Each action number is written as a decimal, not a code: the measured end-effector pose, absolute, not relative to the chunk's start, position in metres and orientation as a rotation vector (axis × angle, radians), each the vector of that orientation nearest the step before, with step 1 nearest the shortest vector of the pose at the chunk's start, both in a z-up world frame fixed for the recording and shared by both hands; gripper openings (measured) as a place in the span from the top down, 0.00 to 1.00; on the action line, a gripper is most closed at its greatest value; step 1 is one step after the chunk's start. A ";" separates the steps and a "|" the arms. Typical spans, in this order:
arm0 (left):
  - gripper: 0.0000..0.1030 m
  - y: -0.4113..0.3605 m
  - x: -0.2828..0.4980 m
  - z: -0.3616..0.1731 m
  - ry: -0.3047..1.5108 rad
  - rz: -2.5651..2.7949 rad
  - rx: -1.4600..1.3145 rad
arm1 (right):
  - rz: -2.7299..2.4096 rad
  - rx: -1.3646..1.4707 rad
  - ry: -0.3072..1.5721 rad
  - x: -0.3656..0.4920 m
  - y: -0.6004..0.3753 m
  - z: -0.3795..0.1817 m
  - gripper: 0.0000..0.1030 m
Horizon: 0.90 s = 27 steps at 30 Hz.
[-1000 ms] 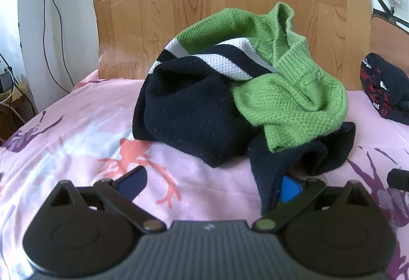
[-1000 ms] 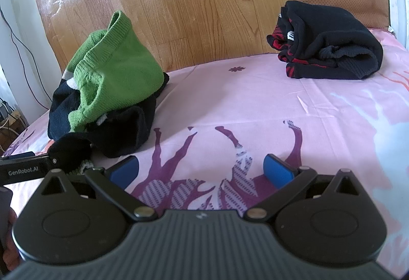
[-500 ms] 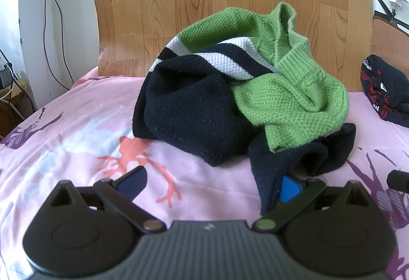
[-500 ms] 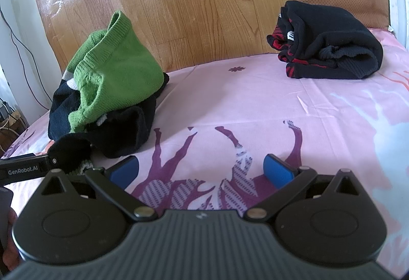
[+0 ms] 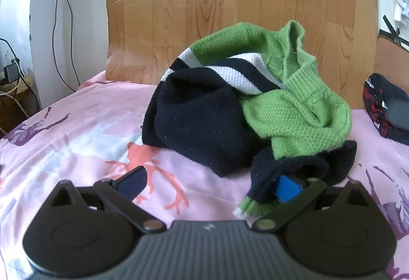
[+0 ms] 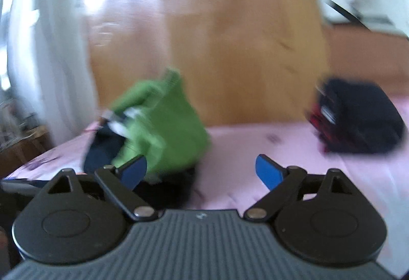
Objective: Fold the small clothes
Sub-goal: 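Grasp the green sweater collar with the right gripper while the left gripper grasps the sweater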
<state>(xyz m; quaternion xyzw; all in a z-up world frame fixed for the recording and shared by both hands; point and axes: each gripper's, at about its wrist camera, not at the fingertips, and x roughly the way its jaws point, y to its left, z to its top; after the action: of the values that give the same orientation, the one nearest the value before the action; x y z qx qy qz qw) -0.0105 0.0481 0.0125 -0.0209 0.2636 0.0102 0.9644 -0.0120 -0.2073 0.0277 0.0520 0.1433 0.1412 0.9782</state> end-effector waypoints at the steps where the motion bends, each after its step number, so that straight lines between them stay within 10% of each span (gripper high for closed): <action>1: 0.00 0.049 -0.011 0.013 0.528 0.022 -0.046 | 0.308 0.080 0.277 -0.006 -0.197 0.033 0.09; 5: 0.00 0.052 -0.013 0.015 0.508 0.027 -0.067 | 0.353 0.051 0.349 0.037 -0.163 0.033 0.10; 7: 0.00 0.055 -0.013 0.015 0.506 0.022 -0.080 | 0.352 0.022 0.416 0.059 -0.149 0.024 0.39; 8: 0.00 0.056 -0.013 0.016 0.503 0.015 -0.086 | 0.350 -0.005 0.457 0.068 -0.145 0.022 0.83; 9: 0.00 0.059 -0.014 0.017 0.497 0.006 -0.097 | 0.345 0.008 0.496 0.076 -0.148 0.023 0.88; 27: 0.00 0.047 0.142 0.114 0.443 -0.301 0.134 | 0.162 0.012 0.234 0.052 -0.236 0.088 0.90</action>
<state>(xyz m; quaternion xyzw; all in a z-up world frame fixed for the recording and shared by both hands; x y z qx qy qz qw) 0.1420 0.0474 0.1140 0.0662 0.2189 -0.1488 0.9621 0.0520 -0.2360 0.0881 0.0062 0.1168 0.0810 0.9898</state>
